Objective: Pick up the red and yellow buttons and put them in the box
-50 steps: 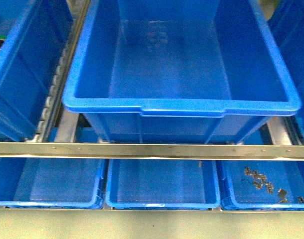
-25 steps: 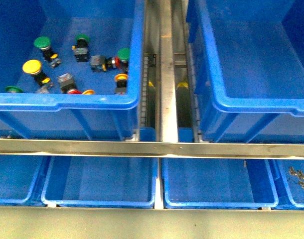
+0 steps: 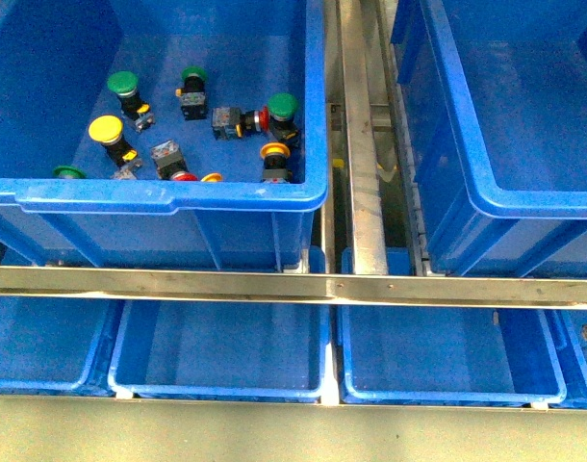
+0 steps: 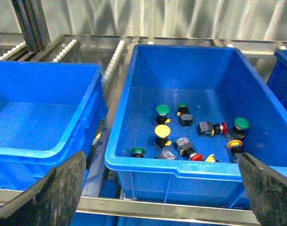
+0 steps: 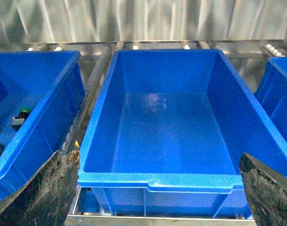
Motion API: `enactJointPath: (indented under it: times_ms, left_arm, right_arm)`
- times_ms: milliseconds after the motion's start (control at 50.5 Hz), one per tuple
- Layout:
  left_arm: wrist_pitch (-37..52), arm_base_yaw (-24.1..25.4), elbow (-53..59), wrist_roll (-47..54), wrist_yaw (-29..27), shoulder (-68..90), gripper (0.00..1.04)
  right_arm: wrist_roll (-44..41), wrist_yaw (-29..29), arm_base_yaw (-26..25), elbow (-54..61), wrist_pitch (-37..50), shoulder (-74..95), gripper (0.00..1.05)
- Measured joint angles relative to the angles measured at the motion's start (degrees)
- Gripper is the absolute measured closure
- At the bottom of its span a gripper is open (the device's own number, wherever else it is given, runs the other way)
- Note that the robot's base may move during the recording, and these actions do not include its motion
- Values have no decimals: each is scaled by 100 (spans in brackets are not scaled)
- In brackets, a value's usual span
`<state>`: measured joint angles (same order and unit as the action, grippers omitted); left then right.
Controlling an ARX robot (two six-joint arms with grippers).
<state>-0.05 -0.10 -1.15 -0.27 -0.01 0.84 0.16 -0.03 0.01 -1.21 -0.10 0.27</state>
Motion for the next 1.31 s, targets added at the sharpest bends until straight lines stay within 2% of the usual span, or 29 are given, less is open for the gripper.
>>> enactJointPath:
  times_ms: [79, 158, 198, 257, 357, 515, 614, 753, 1050, 1307]
  left_arm:
    - [-94, 31, -28, -74, 127, 74, 8]
    - [-1596, 297, -769, -789, 1272, 1167, 8]
    - [-1799, 317, -1067, -1097, 1526, 1768, 8]
    - [-1510, 304, -1593, -1478, 1655, 2850, 8]
    - [-610, 304, -2455, -1862, 1606, 4251, 8]
    - [402, 216, -3716, -2006, 1110, 6151, 8]
    - [343, 125, -4430, -2144, 739, 7350, 8]
    - [186, -2, -4900, -2293, 529, 8507, 8]
    - [212, -387, -5633, -2319, 140, 9932, 8]
    - [385, -435, -6109, -2452, -68, 10887, 8]
  right_arm:
    - [0, 0, 0, 0, 0, -2, 6]
    - [0, 4, 0, 0, 0, 0, 6]
    - [0, -9, 0, 0, 0, 0, 6]
    - [0, -2, 2, 0, 0, -2, 6]
    - [0, 4, 2, 0, 0, 0, 6]
    - [2, 2, 2, 0, 0, -2, 6]
    - [0, 0, 2, 0, 0, 0, 6]
    - [0, 2, 2, 0, 0, 0, 6]
    - [0, 2, 2, 0, 0, -2, 6]
    - [0, 2, 2, 0, 0, -2, 6]
